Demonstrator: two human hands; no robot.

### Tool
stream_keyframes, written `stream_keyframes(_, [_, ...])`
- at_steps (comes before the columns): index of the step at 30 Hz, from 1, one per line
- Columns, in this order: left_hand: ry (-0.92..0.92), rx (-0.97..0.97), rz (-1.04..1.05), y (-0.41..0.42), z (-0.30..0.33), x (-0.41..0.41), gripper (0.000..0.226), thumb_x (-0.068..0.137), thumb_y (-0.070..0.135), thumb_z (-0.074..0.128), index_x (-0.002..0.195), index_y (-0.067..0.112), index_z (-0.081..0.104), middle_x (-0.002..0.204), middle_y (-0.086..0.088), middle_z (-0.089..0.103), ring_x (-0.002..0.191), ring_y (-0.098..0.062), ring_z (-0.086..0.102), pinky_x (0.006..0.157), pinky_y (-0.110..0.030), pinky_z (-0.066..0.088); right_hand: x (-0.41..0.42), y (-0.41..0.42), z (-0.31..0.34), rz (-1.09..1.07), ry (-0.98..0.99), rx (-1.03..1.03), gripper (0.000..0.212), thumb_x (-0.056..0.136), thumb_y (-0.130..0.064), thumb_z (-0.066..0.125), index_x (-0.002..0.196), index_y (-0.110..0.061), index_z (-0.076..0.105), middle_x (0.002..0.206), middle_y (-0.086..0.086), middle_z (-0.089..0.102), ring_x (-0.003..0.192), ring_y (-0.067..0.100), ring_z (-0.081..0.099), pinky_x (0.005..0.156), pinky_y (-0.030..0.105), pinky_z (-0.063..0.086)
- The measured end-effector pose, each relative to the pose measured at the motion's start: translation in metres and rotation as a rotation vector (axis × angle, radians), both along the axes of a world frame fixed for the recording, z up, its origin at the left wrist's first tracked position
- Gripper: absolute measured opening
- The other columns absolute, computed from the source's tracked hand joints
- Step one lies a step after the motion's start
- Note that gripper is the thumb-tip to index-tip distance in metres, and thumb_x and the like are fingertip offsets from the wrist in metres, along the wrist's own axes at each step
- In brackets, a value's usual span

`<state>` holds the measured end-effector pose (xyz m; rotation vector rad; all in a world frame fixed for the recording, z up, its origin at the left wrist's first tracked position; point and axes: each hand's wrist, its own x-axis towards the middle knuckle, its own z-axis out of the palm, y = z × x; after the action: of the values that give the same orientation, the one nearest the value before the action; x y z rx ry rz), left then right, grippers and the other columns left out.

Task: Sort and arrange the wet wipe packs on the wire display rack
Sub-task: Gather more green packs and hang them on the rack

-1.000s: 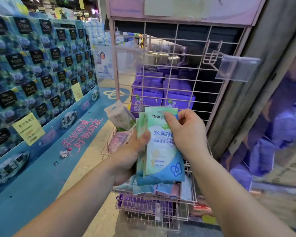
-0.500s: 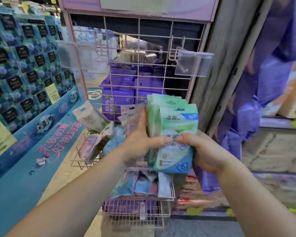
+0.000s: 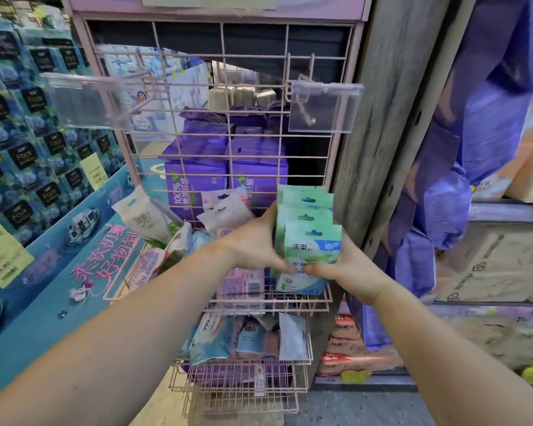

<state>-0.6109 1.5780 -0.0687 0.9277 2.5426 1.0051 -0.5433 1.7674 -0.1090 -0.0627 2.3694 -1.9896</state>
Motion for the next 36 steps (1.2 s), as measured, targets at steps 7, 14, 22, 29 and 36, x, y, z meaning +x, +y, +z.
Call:
stream_keyframes(7, [-0.273, 0.217, 0.129, 0.011, -0.014, 0.001, 0.086, 0.058, 0.007, 0.079, 0.135, 0.016, 0.041, 0.117, 0.004, 0.068, 0.108, -0.013, 0.064, 0.095, -0.036, 0.052, -0.008, -0.009, 0.002, 0.006, -0.112, 0.033, 0.055, 0.075, -0.001, 0.070, 0.121, -0.027, 0.053, 0.111, -0.001, 0.072, 0.104, 0.016, 0.068, 0.094, 0.034, 0.052])
stream_keyframes(14, [-0.532, 0.620, 0.278, 0.022, -0.031, 0.023, 0.068, 0.058, -0.013, 0.050, 0.124, 0.005, 0.054, 0.120, -0.013, 0.066, 0.111, -0.028, 0.062, 0.089, -0.035, 0.052, -0.011, -0.022, 0.003, -0.054, -0.145, -0.102, 0.062, 0.061, -0.005, 0.056, 0.121, -0.016, 0.054, 0.107, 0.006, 0.071, 0.098, 0.024, 0.068, 0.083, 0.035, 0.055])
stream_keyframes(22, [-0.347, 0.506, 0.317, 0.025, -0.039, 0.033, 0.071, 0.068, -0.005, 0.053, 0.131, 0.027, 0.047, 0.122, 0.000, 0.064, 0.113, -0.016, 0.060, 0.096, -0.035, 0.050, 0.004, -0.018, -0.012, -0.118, -0.130, -0.105, 0.029, 0.091, -0.008, 0.057, 0.111, -0.026, 0.050, 0.115, 0.006, 0.067, 0.101, 0.019, 0.067, 0.089, 0.035, 0.054])
stream_keyframes(29, [-0.351, 0.496, 0.430, 0.026, -0.034, 0.046, 0.058, 0.070, 0.006, 0.056, 0.125, 0.025, 0.051, 0.115, 0.001, 0.068, 0.106, -0.020, 0.064, 0.094, -0.045, 0.052, 0.012, -0.023, -0.019, -0.210, -0.138, 0.009, 0.061, 0.067, -0.042, 0.069, 0.122, -0.019, 0.054, 0.122, 0.003, 0.067, 0.109, 0.015, 0.065, 0.101, 0.044, 0.049])
stream_keyframes(36, [-0.280, 0.559, 0.420, -0.035, -0.003, 0.071, 0.048, 0.090, -0.003, 0.057, 0.135, 0.012, 0.047, 0.124, -0.001, 0.061, 0.104, -0.008, 0.058, 0.093, -0.021, 0.049, 0.057, -0.053, 0.000, -0.709, 0.125, 0.028, 0.027, 0.083, -0.019, 0.065, 0.108, -0.026, 0.057, 0.110, -0.007, 0.065, 0.098, 0.007, 0.060, 0.091, 0.035, 0.051])
